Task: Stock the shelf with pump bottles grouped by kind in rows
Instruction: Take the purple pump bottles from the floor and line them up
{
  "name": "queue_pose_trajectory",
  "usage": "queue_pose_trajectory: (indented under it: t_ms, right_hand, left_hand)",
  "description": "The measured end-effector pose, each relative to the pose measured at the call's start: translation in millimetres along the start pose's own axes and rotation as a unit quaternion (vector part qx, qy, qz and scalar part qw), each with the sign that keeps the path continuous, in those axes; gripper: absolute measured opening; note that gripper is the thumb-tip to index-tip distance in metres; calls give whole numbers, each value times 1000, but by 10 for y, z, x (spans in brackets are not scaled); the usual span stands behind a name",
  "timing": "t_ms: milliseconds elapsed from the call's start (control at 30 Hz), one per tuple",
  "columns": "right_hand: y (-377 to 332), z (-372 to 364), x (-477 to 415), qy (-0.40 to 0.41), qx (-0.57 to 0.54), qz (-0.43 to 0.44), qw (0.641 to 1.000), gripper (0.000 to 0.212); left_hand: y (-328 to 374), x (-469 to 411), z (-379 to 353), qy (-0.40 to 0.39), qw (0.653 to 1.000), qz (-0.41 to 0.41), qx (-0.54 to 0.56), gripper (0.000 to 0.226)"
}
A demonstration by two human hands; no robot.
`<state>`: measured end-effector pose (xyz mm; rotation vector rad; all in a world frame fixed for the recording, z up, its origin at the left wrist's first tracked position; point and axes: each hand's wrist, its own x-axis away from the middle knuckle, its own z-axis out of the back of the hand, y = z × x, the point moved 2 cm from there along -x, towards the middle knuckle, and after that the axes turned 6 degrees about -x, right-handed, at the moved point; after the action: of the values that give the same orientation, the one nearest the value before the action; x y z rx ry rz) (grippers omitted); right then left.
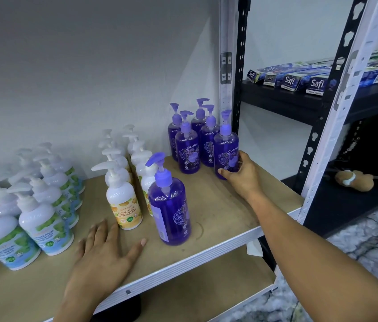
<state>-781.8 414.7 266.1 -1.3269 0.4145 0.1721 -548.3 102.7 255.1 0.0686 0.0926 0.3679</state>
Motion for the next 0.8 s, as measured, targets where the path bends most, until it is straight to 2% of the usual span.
queue_pose_trajectory:
  t_ms: [300,433,500,600,700,800]
  right_hand:
    - [-168,41,199,25,21,-20,999,86]
    - [-275,52,529,38,57,-46,997,68]
    - [-347,20,708,-9,58,-52,997,58]
    - [-494,-67,966,-128,65,-41,989,54]
    - [-636,-133,1209,-239,19,-59,969,68]
    - [-736,-182,1378,-306,-30,-69,949,82]
  left_hand:
    - [23,23,31,-4,1000,-1,1,100]
    - [31,30,49,-6,1000,-1,8,102]
    - [34,31,57,-10,1000,-2,13,102]
    - [24,36,63,-19,1000,-4,12,101]
    - [8,35,72,-27,999,-9,17,99]
    - [-18,37,104,-38,999,-19,27,96]
